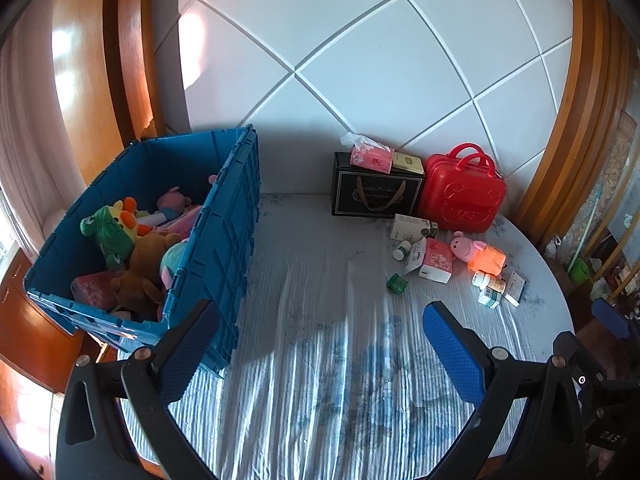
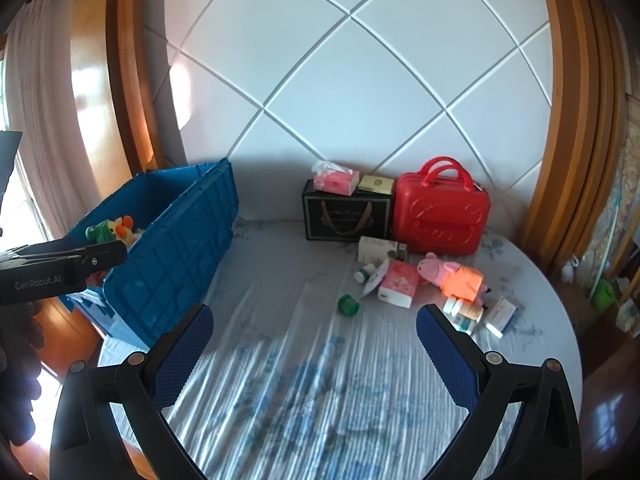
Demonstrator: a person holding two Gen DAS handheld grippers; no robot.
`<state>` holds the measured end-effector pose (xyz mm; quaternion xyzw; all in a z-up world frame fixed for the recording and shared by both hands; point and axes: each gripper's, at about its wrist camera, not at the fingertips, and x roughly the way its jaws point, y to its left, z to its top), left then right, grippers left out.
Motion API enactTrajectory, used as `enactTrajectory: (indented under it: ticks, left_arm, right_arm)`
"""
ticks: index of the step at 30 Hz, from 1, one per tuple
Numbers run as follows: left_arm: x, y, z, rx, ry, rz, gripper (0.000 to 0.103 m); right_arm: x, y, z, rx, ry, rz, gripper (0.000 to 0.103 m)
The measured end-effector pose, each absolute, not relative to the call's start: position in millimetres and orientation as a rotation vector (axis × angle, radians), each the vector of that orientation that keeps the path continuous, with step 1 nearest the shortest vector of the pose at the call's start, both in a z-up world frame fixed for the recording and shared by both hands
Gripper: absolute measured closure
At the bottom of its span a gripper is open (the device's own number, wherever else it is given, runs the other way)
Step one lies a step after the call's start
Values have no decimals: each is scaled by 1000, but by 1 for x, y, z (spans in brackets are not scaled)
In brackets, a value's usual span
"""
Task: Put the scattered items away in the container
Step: 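Move both tools toward the scattered items on the bed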
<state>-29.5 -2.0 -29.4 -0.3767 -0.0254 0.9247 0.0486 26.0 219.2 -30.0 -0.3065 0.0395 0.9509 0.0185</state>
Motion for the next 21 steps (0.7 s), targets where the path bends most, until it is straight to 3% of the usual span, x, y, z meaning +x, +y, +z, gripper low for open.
enactTrajectory:
  ticks: [6, 21]
  left_arm:
    - [-66, 2, -72, -1208, -103, 2684, 0]
    - [-151, 103, -186, -1261, 104, 2554, 0]
  right_arm:
    - [14, 226, -59, -968, 102, 2865, 0]
    - [-31, 344, -176, -1054, 117, 2648, 0]
